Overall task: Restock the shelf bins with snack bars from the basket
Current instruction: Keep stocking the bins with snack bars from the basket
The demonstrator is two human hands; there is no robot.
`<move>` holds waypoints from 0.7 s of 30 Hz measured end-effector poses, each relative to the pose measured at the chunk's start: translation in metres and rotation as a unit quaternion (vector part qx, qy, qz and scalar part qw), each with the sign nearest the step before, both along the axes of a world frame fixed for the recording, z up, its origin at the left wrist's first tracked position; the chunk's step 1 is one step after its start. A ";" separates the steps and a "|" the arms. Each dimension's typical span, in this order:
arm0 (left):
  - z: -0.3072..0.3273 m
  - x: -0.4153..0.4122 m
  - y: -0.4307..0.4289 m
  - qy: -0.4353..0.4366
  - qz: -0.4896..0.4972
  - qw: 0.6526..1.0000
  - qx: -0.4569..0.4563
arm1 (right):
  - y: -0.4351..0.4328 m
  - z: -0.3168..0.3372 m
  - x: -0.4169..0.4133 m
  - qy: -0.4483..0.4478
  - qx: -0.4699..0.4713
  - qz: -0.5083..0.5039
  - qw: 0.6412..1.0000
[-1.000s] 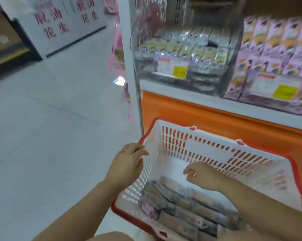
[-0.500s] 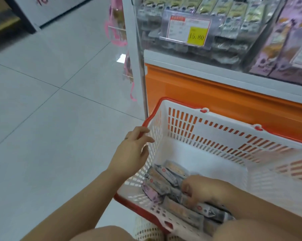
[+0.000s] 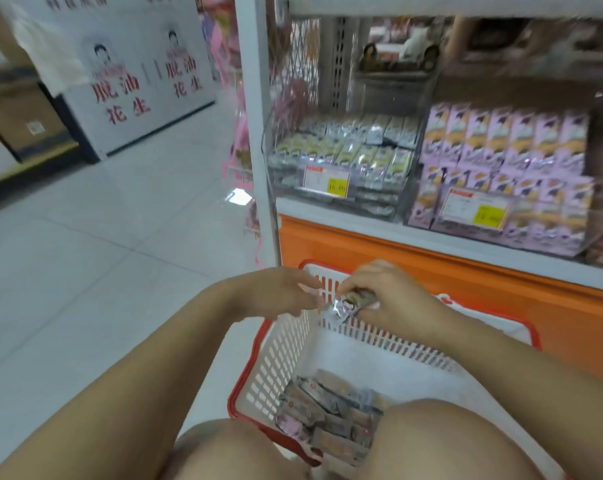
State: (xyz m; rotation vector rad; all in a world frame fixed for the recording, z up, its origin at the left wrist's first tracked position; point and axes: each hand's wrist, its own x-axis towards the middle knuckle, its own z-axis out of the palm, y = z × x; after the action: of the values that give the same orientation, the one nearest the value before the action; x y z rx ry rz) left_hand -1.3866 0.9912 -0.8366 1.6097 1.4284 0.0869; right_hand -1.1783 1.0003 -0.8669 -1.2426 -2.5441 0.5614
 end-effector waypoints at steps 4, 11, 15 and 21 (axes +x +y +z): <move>0.039 0.024 -0.016 -0.068 0.021 0.997 -0.011 | -0.007 0.048 0.003 0.045 0.095 -0.007 0.994; 0.048 0.048 -0.023 -0.341 0.175 0.924 -0.015 | -0.009 0.086 0.015 0.111 0.194 -0.054 0.973; 0.046 0.051 -0.006 -0.430 0.264 0.863 0.017 | -0.002 0.091 0.004 0.122 0.271 -0.105 0.949; 0.041 0.046 0.032 -0.464 0.348 0.806 0.119 | 0.032 0.098 -0.043 0.375 -0.087 -0.280 0.879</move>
State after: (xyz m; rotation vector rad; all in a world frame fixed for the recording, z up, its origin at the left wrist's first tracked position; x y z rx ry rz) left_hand -1.3406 1.0234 -0.7953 0.8644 1.1208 1.3393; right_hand -1.2208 1.0319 -0.7693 -1.3777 -1.4407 0.9133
